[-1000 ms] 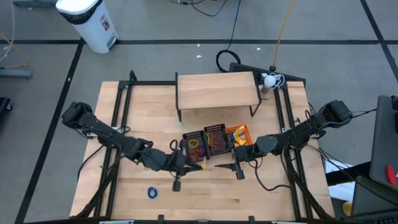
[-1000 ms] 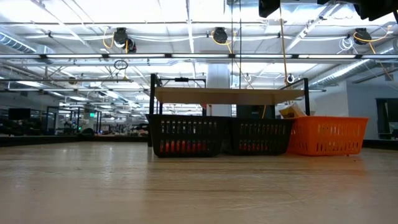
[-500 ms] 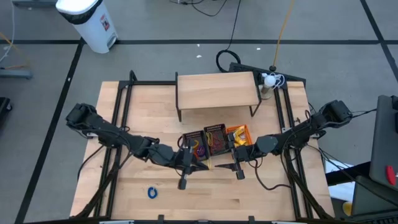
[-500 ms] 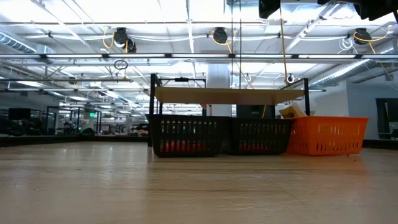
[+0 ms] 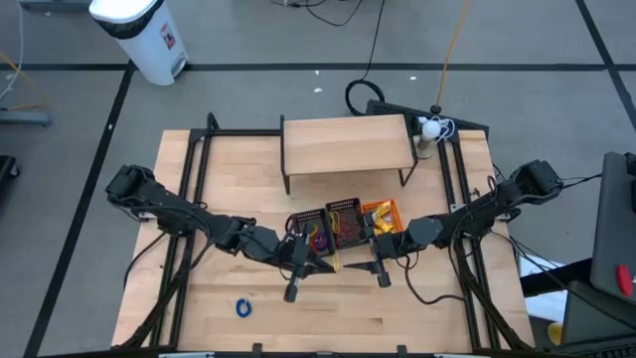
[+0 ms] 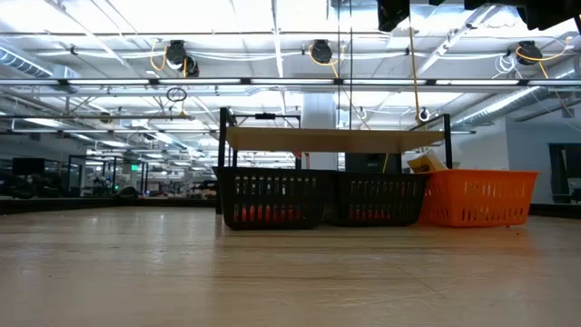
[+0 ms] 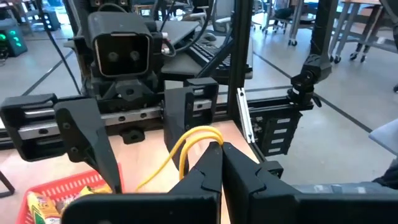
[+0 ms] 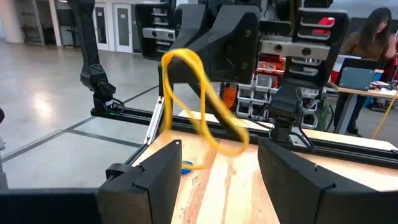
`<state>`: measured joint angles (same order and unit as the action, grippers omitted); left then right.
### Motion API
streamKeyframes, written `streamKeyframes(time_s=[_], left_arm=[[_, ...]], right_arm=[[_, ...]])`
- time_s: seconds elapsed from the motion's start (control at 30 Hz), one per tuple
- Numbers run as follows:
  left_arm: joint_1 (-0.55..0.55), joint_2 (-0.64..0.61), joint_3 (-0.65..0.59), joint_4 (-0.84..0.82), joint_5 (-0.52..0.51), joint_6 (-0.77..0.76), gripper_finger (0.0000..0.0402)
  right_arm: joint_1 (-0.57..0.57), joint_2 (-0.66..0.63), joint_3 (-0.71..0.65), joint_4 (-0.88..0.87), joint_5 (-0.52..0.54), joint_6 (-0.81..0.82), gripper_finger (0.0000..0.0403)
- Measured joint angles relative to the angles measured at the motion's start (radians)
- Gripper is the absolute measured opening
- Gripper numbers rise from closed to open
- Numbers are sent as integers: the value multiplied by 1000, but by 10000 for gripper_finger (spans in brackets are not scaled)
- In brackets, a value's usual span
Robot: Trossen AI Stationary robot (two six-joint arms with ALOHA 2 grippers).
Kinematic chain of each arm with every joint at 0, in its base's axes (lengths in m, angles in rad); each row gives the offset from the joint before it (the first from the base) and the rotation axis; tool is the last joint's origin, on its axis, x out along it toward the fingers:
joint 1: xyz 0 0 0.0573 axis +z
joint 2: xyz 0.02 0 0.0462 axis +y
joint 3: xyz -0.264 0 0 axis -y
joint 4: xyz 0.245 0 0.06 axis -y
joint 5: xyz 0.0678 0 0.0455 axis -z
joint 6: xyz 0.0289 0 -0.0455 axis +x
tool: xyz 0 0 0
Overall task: Pick & Place Office Desk Supplies
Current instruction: Put the yellow rubber band into the right black bin
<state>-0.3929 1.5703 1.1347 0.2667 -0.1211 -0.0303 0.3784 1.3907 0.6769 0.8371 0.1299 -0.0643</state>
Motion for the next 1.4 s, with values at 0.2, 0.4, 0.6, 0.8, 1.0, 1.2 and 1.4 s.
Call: streamKeyframes(time_s=[0.2, 0.4, 0.6, 0.8, 1.0, 1.2, 1.4], left_arm=[[1, 0, 0, 1, 1, 16, 0], [12, 14, 0, 35, 51, 26, 0], [47, 47, -2, 54, 85, 20, 0], [83, 86, 1, 112, 147, -8, 0], [91, 86, 0, 109, 169, -23, 0], [83, 87, 0, 112, 170, -24, 0], [84, 87, 0, 108, 169, -31, 0]], right_arm=[[0, 0, 0, -3, 0, 0, 201], [0, 0, 0, 1, 0, 0, 201], [0, 0, 0, 11, 3, 23, 201], [0, 0, 0, 5, 4, 30, 200], [0, 0, 0, -19, 71, 60, 172], [0, 0, -1, -40, 83, 54, 75], [3, 0, -1, -43, 131, 24, 7]])
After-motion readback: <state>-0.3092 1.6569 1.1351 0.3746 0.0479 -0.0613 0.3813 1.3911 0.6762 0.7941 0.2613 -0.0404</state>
